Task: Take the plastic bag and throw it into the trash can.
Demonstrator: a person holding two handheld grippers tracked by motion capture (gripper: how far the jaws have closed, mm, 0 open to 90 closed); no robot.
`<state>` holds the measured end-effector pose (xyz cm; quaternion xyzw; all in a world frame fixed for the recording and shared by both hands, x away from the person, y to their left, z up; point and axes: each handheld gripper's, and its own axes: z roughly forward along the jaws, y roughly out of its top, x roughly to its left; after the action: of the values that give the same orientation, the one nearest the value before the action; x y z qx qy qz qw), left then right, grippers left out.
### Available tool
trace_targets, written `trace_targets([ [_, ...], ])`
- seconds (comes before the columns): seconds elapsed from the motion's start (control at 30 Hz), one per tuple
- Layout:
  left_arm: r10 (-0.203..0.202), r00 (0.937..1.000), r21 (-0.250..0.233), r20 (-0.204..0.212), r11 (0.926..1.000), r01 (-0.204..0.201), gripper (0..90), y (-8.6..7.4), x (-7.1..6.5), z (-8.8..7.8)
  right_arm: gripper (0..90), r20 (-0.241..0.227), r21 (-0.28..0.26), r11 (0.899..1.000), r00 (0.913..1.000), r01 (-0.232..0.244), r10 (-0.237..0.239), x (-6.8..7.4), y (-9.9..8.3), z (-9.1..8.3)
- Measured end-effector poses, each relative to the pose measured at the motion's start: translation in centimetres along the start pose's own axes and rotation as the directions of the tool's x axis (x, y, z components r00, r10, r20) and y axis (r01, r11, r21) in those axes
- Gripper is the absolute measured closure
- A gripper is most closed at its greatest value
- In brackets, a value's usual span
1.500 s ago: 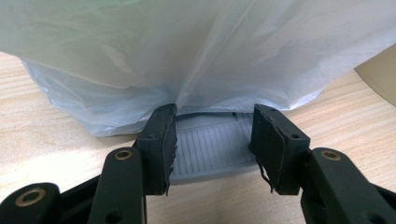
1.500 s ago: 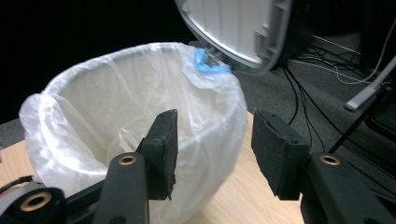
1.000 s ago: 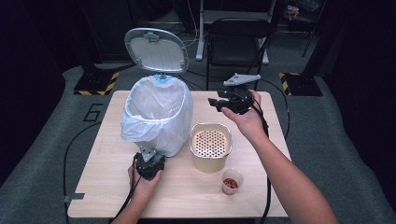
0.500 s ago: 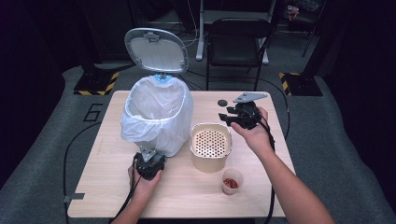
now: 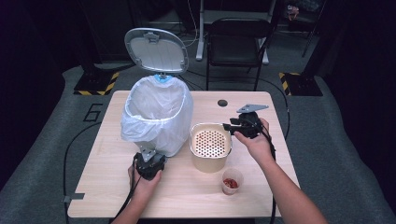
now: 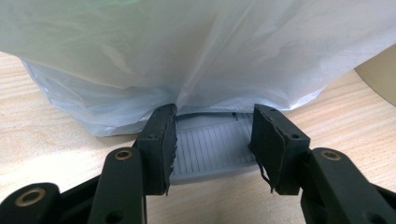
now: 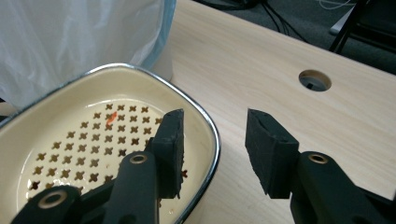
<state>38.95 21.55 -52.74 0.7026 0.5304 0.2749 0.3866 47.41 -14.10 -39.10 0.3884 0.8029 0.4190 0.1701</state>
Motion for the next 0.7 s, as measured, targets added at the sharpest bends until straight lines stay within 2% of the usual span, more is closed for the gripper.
trace_targets([
  [0.27,-0.002,1.0,-0.002,0.0,1.0,0.002,50.4,0.0,0.0,0.0,68.0,-0.008,0.047,0.999,0.9999,-0.008,0.008,0.1,-1.3,1.5],
  [0.37,0.0,1.0,0.001,0.0,1.0,0.0,50.4,0.0,0.0,0.0,74.1,-0.013,0.062,0.998,0.9996,-0.025,0.026,0.1,-1.5,2.0],
  [0.7,0.003,1.0,0.001,-0.001,1.0,-0.003,50.4,0.0,0.0,0.0,76.3,0.013,0.076,0.997,0.9996,-0.025,0.025,0.3,-1.4,2.1],
])
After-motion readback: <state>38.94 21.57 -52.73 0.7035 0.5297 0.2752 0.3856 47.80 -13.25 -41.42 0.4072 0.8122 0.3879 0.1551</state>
